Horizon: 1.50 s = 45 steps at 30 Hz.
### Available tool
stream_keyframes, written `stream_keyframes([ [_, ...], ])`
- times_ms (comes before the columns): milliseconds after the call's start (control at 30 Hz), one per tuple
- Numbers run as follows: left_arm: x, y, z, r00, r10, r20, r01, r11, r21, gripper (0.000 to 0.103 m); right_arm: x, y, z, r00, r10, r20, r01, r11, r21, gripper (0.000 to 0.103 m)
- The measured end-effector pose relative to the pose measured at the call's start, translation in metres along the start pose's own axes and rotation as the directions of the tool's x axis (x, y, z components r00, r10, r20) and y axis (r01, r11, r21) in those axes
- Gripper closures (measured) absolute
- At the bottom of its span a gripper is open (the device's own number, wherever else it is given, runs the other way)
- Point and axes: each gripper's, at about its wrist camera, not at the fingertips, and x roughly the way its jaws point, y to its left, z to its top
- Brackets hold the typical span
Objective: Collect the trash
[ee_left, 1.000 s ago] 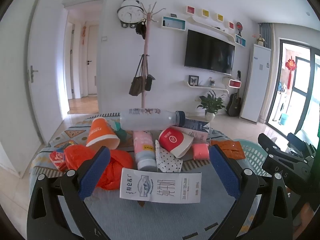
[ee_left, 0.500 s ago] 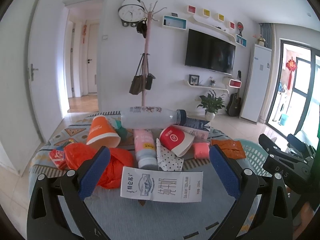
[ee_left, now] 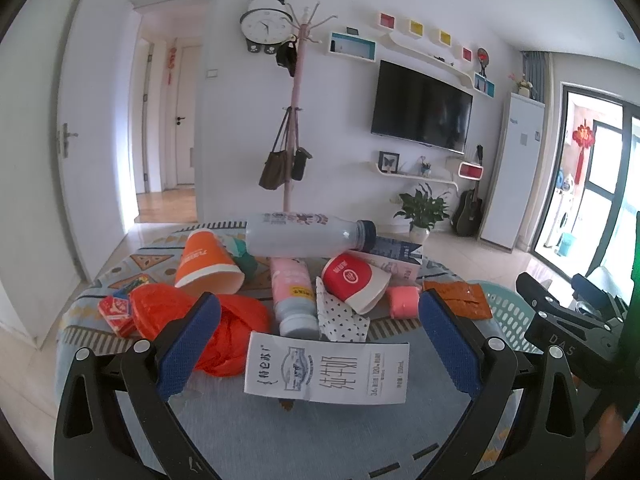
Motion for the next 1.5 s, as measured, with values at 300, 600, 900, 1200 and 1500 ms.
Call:
stream_keyframes([
  [300, -0.006, 0.006, -0.005, 1.000, -0.020, -0.005, 0.020, 0.999, -0.036, 0.007, 0.002, 0.005, -0.001, 1.000, 0.010, -0.004, -0.010, 1.000, -0.003, 0.009],
  [600, -0.011, 0.033, 0.004, 1.000, 0.014, 0.009, -0.013, 0.998, -0.064, 0.007, 0.001, 0.016, 0.002, 0.999, 0.045, -0.006, -0.046, 0.999, -0.023, 0.020],
  [900, -0.021, 0.094, 0.014, 0.988, 0.152, 0.004, -0.150, 0.981, -0.124, 0.007, -0.001, 0.037, 0.007, 0.994, 0.113, 0.013, -0.112, 0.992, -0.061, 0.026],
  [1200, 0.039, 0.139, 0.012, 0.966, 0.033, -0.256, -0.083, 0.978, -0.189, 0.008, 0.030, 0.026, 0.019, 0.994, 0.105, -0.040, -0.107, 0.992, -0.064, 0.042],
  [1500, 0.100, 0.143, -0.013, 0.895, -0.027, -0.444, -0.096, 0.963, -0.251, 0.026, 0.081, 0.025, 0.023, 0.949, 0.228, -0.216, -0.242, 0.969, -0.041, 0.045],
])
